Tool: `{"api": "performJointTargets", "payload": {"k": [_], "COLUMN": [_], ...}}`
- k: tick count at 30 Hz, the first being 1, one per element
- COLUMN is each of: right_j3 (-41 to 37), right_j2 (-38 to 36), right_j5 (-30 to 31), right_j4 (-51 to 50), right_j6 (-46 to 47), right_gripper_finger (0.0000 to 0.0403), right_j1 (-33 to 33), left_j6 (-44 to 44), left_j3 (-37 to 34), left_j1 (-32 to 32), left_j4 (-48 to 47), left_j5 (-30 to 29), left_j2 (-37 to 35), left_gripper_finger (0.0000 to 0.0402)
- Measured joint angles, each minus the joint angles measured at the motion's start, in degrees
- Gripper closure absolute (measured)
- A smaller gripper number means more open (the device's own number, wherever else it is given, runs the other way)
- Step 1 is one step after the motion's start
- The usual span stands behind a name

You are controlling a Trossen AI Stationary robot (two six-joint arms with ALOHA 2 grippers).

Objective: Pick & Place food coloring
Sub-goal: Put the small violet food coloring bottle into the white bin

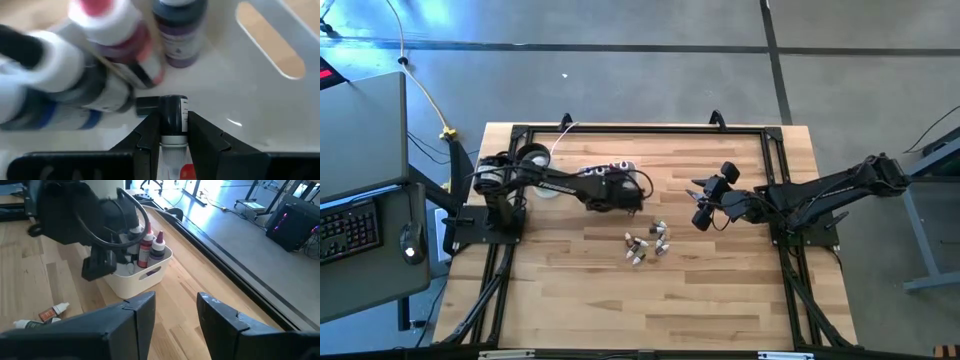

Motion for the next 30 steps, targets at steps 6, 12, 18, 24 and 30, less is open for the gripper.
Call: {"api": "performJointTargets", "payload": {"k": [6,12,18,24,30], "right_j3": [0.0,0.0,0.0,0.0,0.0], "right_j2": [0.0,0.0,0.0,0.0,0.0], "right_j5": [0.0,0.0,-0.6,-0.8,-1.8], "right_j4": [0.0,0.0,0.0,0.0,0.0], "right_j6": [0.0,0.0,0.0,0.0,0.0], "right_gripper_finger": [0.0265,0.0265,0.0265,0.0265,0.0265], "right_j1": [0.0,0.0,0.0,0.0,0.0], "left_j6": [5.7,6.0,6.0,5.9,8.7], "left_j3": [-2.4,-2.5,-2.5,-2.5,-2.6], "left_j1": [1.0,0.9,0.9,0.9,1.0], "left_j4": [6.0,6.4,6.4,6.1,6.8], "left_j5": [2.3,0.8,0.6,1.9,-1.7], "left_j2": [0.0,0.0,0.0,0.0,1.5], "left_gripper_finger": [0.0325,0.0325,0.0325,0.0325,0.0325]}}
